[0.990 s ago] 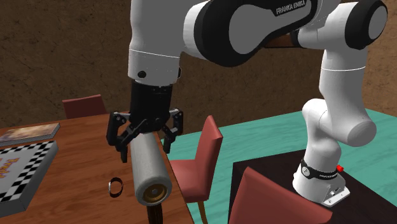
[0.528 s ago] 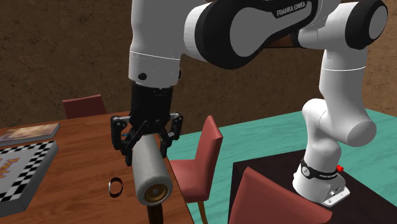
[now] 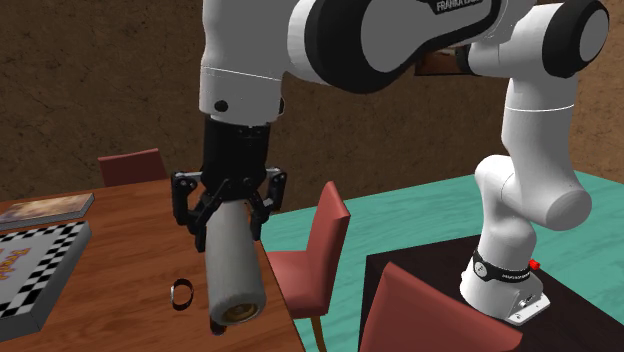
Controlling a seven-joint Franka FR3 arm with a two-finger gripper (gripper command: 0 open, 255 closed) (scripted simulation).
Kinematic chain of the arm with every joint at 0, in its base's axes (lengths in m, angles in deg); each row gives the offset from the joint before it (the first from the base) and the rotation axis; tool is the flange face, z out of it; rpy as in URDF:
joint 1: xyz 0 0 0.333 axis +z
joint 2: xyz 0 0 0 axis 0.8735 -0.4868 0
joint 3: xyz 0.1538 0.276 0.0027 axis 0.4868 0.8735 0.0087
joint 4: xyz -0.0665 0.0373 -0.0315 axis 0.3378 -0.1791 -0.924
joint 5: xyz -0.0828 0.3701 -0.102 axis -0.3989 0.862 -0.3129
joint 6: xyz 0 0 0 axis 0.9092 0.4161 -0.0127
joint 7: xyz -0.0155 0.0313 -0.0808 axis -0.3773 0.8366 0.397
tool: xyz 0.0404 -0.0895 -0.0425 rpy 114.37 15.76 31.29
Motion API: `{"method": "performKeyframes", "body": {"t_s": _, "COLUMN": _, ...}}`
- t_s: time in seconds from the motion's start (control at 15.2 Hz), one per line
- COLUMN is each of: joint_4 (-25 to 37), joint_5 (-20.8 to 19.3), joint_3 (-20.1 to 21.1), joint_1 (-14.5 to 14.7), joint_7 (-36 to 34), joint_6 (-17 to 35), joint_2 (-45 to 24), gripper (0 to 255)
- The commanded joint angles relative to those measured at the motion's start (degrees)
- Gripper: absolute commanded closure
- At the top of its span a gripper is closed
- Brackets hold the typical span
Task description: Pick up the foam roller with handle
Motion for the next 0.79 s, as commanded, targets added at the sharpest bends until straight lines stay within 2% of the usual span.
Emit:
{"method": "performKeyframes", "body": {"t_s": 0.0, "joint_4": 1.40, "joint_5": 0.07, "joint_3": 0.01, "joint_1": 0.00, "joint_7": 0.10, "joint_6": -1.48, "joint_2": 0.13, "gripper": 255}}
{"method": "performKeyframes", "body": {"t_s": 0.73, "joint_4": 10.55, "joint_5": -0.22, "joint_3": 0.18, "joint_1": 0.42, "joint_7": 0.04, "joint_6": -9.67, "joint_2": -0.87, "gripper": 255}}
